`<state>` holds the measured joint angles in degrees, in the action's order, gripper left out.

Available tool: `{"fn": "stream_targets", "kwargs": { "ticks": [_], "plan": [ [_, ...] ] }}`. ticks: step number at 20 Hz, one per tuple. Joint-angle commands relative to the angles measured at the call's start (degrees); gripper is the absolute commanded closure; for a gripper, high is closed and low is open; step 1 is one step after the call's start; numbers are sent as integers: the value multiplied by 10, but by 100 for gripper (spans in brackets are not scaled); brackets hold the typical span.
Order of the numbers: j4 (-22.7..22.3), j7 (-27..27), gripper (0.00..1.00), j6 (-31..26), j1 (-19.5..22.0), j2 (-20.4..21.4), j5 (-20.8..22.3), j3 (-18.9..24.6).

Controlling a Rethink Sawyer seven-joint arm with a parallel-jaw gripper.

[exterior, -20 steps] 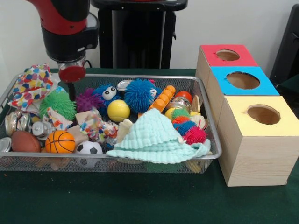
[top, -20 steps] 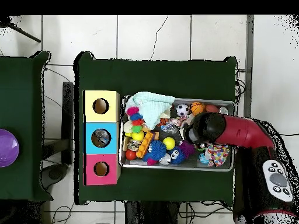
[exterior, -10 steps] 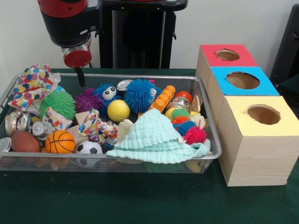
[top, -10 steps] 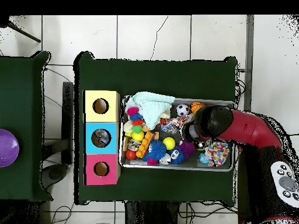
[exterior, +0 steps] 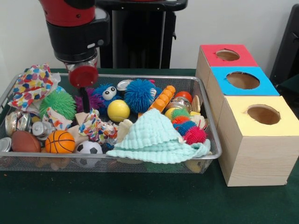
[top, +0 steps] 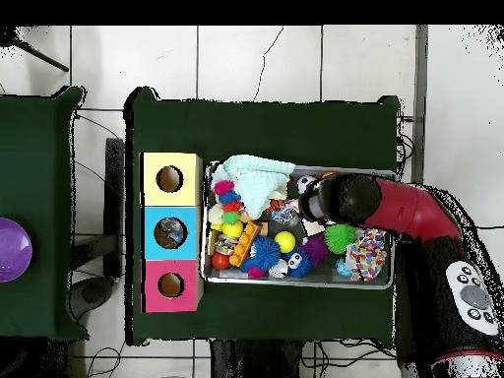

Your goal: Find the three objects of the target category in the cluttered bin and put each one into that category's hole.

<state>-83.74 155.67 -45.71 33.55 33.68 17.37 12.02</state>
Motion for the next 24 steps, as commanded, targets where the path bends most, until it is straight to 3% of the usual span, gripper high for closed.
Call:
{"fn": "stream_targets", "kwargs": {
  "ticks": [1, 4, 17, 24],
  "plan": [
    [-6, -99, 0, 63, 6, -43, 25, 56],
    [-8, -97, 0, 87, 6, -52, 25, 64],
    [-36, -85, 0, 81, 5, -46, 3, 94],
    [-23, -82, 0, 73, 4, -54, -1, 108]
  ]
}}
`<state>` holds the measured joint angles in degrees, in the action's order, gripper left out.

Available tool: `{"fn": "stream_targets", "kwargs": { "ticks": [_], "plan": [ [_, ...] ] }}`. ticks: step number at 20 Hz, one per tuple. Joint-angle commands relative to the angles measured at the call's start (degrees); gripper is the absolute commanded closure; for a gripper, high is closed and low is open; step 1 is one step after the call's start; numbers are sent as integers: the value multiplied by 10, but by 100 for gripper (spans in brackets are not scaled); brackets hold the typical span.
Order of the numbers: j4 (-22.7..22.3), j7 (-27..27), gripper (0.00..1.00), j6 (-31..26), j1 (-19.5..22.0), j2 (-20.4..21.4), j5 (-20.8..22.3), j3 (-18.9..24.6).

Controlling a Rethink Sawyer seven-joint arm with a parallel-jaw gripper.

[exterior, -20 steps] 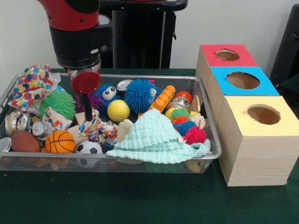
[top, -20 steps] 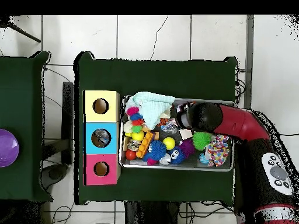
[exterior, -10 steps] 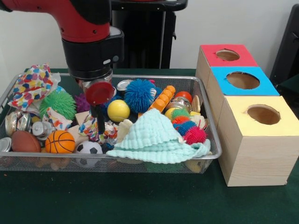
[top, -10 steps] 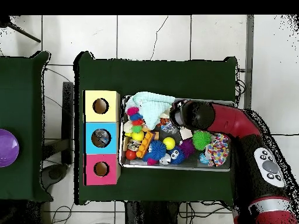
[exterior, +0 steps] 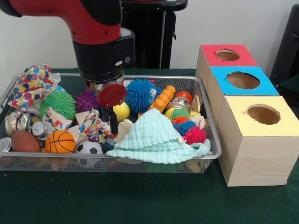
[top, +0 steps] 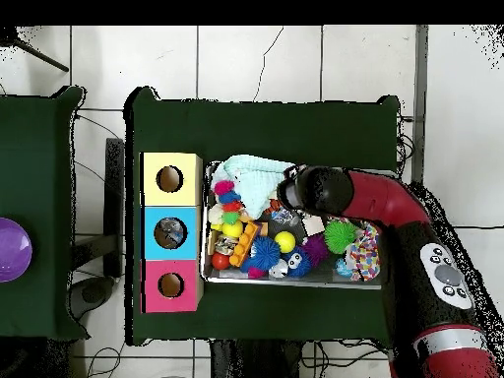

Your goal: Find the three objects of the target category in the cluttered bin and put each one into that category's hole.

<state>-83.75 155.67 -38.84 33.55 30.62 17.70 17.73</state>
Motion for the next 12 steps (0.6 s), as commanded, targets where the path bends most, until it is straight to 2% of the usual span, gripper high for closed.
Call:
{"fn": "stream_targets", "kwargs": {
  "ticks": [1, 5, 12],
  "plan": [
    [-20, -74, 0, 15, 0, -30, 3, 43],
    [-4, -32, 0, 56, -31, -59, 42, -4],
    [9, 5, 0, 35, -69, -79, 60, -70]
  ]
}}
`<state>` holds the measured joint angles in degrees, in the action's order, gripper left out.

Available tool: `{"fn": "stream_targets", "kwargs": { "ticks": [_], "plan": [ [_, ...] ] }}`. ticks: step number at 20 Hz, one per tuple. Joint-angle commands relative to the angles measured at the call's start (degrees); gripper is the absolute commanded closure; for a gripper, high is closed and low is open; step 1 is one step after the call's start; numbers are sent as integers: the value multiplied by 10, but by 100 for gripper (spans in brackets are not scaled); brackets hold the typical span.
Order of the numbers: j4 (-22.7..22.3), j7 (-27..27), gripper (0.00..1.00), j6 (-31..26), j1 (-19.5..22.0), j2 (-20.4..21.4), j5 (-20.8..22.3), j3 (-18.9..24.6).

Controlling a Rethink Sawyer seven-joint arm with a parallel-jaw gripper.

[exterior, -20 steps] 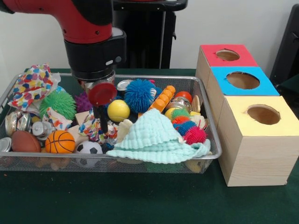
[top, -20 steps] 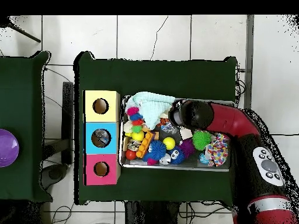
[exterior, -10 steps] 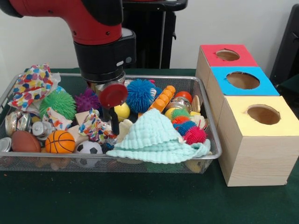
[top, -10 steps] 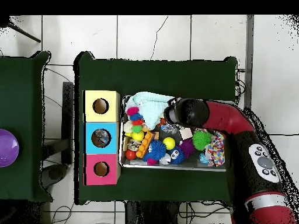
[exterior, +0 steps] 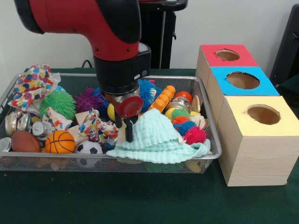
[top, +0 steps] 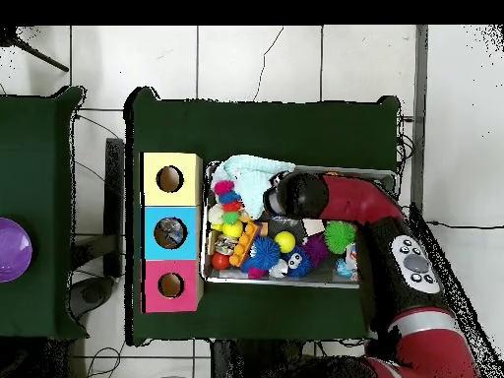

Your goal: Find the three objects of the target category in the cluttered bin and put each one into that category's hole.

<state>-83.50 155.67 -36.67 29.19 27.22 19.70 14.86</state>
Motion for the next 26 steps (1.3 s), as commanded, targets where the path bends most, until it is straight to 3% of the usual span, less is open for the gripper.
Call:
{"fn": "stream_targets", "kwargs": {
  "ticks": [1, 13, 19, 22, 26],
  "plan": [
    [11, 11, 0, 10, -30, -52, 39, -50],
    [33, 23, 0, 35, -47, -102, 34, -99],
    [30, 12, 0, 40, -44, -97, 30, -101],
    [25, 7, 0, 44, -40, -84, 21, -94],
    [0, -28, 0, 68, -4, -52, -12, -27]
  ]
}}
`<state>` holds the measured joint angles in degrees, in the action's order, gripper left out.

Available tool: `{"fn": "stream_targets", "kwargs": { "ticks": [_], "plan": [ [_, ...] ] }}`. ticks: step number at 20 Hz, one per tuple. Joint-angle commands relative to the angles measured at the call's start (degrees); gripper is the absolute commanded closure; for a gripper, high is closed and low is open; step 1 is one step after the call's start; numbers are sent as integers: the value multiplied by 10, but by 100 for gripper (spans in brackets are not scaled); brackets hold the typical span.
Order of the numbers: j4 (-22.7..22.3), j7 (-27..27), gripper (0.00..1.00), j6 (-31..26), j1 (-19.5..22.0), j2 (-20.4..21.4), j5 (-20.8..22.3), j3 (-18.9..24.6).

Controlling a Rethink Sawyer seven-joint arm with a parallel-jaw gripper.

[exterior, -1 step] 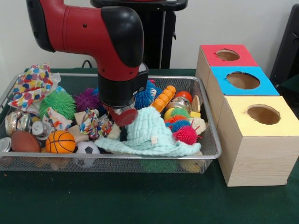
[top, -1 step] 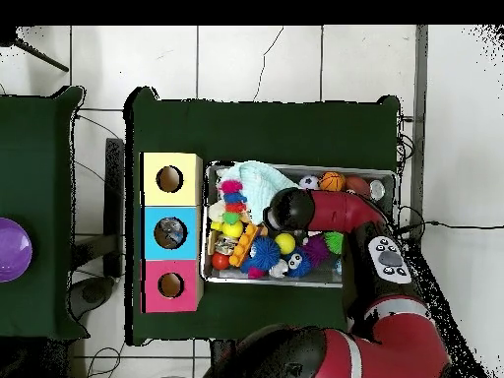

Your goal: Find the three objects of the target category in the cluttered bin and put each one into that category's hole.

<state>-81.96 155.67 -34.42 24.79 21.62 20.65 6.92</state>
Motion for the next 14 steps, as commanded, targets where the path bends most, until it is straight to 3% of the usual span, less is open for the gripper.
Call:
{"fn": "stream_targets", "kwargs": {
  "ticks": [1, 4, 8, 14],
  "plan": [
    [-23, -36, 0, 38, 45, 15, -30, 64],
    [-4, -50, 0, 4, 45, 15, -29, 62],
    [23, -70, 0, -5, 57, -14, -22, 74],
    [36, -79, 0, -32, 60, -1, -12, 68]
  ]
}}
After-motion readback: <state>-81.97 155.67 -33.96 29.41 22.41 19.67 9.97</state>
